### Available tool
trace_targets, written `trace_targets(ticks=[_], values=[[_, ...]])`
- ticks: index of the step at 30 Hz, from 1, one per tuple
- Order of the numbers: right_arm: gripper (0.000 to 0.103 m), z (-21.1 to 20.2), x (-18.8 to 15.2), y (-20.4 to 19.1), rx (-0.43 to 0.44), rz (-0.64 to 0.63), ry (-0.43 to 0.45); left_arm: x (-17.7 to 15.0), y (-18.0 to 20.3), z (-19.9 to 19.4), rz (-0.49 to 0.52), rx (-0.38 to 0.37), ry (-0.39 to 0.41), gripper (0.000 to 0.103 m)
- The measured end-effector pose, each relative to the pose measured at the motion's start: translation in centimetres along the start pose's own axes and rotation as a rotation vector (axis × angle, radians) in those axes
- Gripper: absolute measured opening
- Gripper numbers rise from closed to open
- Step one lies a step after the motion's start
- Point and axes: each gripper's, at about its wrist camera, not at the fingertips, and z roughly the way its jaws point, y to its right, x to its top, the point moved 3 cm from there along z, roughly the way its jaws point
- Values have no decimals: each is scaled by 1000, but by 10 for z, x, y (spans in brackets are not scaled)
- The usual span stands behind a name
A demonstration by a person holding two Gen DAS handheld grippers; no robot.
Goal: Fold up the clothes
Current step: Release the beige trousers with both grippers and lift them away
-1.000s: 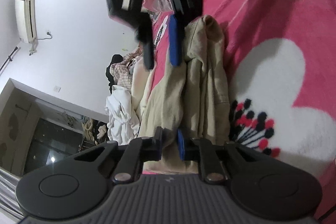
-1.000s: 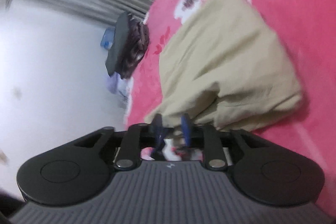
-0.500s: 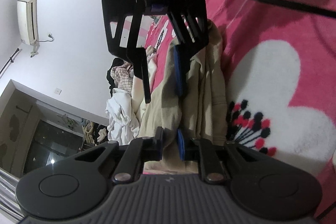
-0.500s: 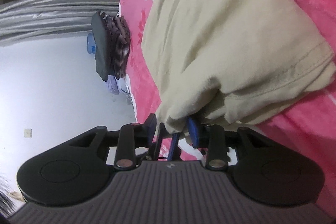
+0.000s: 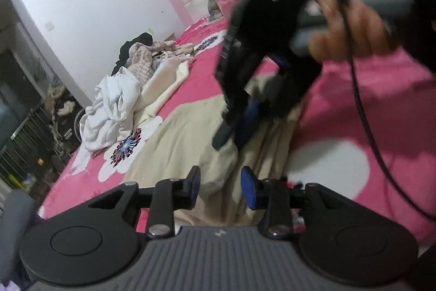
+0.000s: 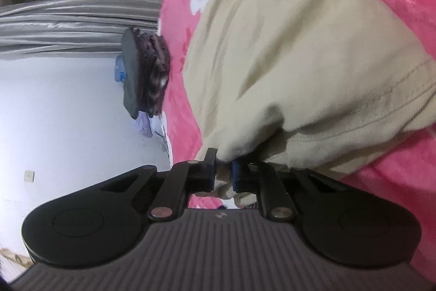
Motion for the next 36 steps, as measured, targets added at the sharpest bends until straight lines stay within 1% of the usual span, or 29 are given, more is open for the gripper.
trace_targets(ticks=[3,6,7,8,9,10,11,12,13,14,15,16,18,20,21,25,29,31,34,35,36], values=[[8,-1,-1,-6,10,-97,31,2,1,8,48,45,-14,36],[8,-3,-1,-9,33,-144,49,-2,11,12,109,87,-32,35],[8,-5,-1,-10,41,-157,53,-3,14,14,125,100,-35,33],[8,-6,-1,-10,41,-174,55,-2,13,15,126,113,-28,23],[7,-6,-1,-12,38,-199,56,-1,12,16,126,126,-20,21],[7,-7,-2,-15,33,-232,60,0,11,17,126,139,-13,14],[7,-7,-3,-19,30,-275,68,1,10,16,127,153,-3,10],[7,-10,-4,-26,30,-341,83,2,10,13,136,168,20,9],[7,-13,-6,-33,29,-418,102,2,11,10,166,187,41,9],[7,-15,-11,-42,20,-536,124,2,14,8,203,201,56,9],[7,-17,-19,-48,-9,-679,141,-2,20,9,262,201,53,9],[7,-18,-25,-52,-34,-780,149,-7,27,10,320,197,48,9],[7,-16,-26,-45,-60,-788,125,-22,45,15,446,175,34,8],[6,-14,-27,-39,-85,-795,100,-35,61,19,559,194,45,8],[6,-13,-28,-36,-98,-799,88,-39,65,20,581,209,53,8],[9,-12,-30,-24,-147,-809,42,-34,58,19,508,202,45,8],[12,-42,-29,-29,-167,-769,38,-34,60,19,526,205,43,8],[12,-59,-36,-41,-142,-827,56,-35,61,20,534,206,42,9],[12,-59,-42,-57,-116,-912,113,-35,62,20,547,208,41,9],[12,-56,-43,-59,-118,-937,129,-35,62,20,552,209,40,9],[12,-51,-42,-57,-139,-955,134,-35,63,20,556,210,40,9]])
